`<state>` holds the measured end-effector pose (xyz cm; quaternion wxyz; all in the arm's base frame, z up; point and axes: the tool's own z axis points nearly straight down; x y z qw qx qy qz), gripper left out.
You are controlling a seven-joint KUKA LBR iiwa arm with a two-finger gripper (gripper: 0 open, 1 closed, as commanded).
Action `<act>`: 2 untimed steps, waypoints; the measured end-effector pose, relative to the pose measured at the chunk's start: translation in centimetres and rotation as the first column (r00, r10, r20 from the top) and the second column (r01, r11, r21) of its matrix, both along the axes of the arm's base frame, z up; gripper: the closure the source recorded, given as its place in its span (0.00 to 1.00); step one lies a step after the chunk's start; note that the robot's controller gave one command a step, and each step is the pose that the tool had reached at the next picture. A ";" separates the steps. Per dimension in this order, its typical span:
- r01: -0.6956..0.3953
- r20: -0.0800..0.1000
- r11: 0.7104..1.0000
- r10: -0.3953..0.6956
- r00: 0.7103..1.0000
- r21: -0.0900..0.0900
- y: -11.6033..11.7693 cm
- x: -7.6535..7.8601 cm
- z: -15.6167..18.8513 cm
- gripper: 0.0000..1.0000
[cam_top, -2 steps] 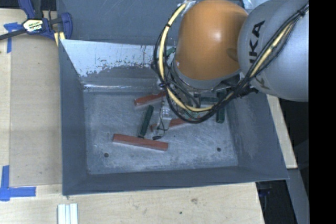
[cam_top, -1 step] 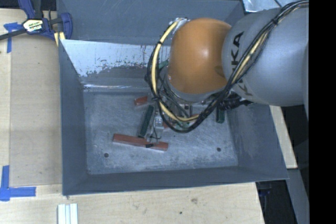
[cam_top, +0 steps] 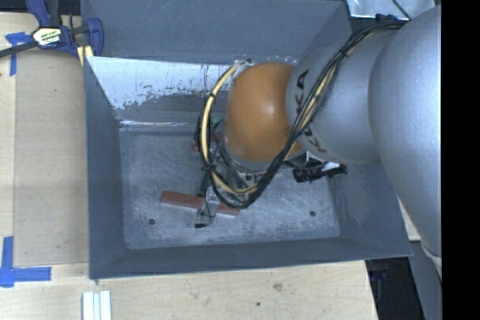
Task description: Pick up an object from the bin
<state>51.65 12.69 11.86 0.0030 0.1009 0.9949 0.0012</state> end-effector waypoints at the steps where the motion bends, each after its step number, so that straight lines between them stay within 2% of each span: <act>1: -0.270 -0.005 0.963 0.270 0.963 -0.002 0.8 -2.0 -4.1 1.00; 2: -0.270 -0.005 0.963 0.270 0.963 -0.002 0.8 -2.0 -4.1 1.00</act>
Offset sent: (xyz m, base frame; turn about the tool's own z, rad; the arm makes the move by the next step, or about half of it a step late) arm 0.0000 0.0000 0.0000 0.0000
